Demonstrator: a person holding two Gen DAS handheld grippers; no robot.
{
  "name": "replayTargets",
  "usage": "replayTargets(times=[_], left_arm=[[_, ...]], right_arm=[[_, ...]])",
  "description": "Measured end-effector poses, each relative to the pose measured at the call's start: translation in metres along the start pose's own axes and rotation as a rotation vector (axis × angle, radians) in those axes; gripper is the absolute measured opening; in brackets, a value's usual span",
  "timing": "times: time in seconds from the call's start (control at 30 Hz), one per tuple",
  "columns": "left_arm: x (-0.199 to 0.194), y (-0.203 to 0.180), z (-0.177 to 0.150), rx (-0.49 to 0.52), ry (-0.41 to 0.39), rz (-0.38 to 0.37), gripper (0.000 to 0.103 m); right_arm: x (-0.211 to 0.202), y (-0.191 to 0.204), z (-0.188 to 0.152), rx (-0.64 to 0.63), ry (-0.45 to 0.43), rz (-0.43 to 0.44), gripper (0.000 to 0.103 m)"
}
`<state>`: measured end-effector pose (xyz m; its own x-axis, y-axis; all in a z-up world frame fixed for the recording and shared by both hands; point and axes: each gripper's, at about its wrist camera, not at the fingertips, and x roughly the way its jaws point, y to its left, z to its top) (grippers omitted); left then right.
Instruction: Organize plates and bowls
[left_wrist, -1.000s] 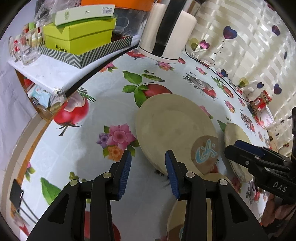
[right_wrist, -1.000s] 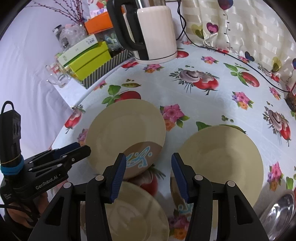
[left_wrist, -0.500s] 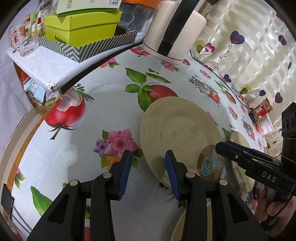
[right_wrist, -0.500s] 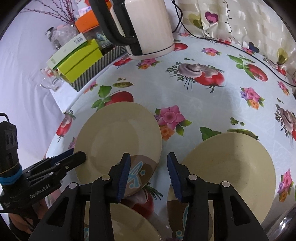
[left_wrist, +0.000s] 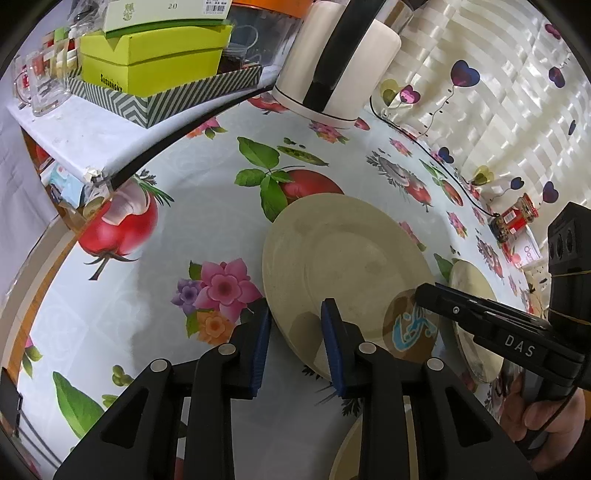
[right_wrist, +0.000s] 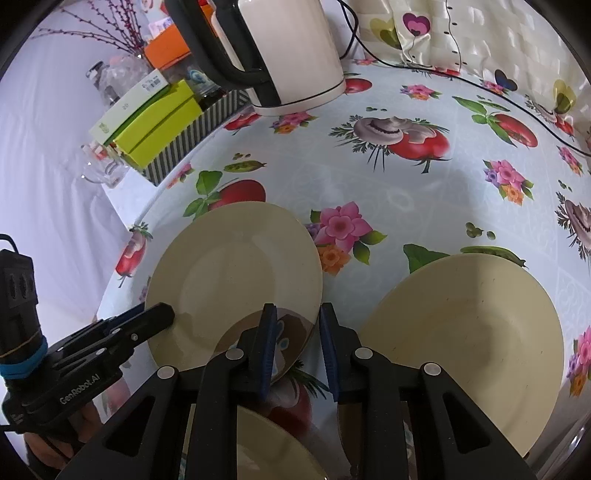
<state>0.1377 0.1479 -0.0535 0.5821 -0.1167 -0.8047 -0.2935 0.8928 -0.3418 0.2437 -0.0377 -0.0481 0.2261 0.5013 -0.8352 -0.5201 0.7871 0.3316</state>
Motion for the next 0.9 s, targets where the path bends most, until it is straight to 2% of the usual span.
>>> replayTargets(times=[0.53, 0.9], left_arm=[[-0.02, -0.009, -0.004, 0.019, -0.034, 0.014, 0.029], [-0.047, -0.026, -0.026, 0.061, -0.034, 0.013, 0.029]], right_arm=[[-0.024, 0.007, -0.007, -0.01, -0.03, 0.001, 0.023], [-0.055, 0.007, -0.039, 0.005, -0.044, -0.002, 0.023]])
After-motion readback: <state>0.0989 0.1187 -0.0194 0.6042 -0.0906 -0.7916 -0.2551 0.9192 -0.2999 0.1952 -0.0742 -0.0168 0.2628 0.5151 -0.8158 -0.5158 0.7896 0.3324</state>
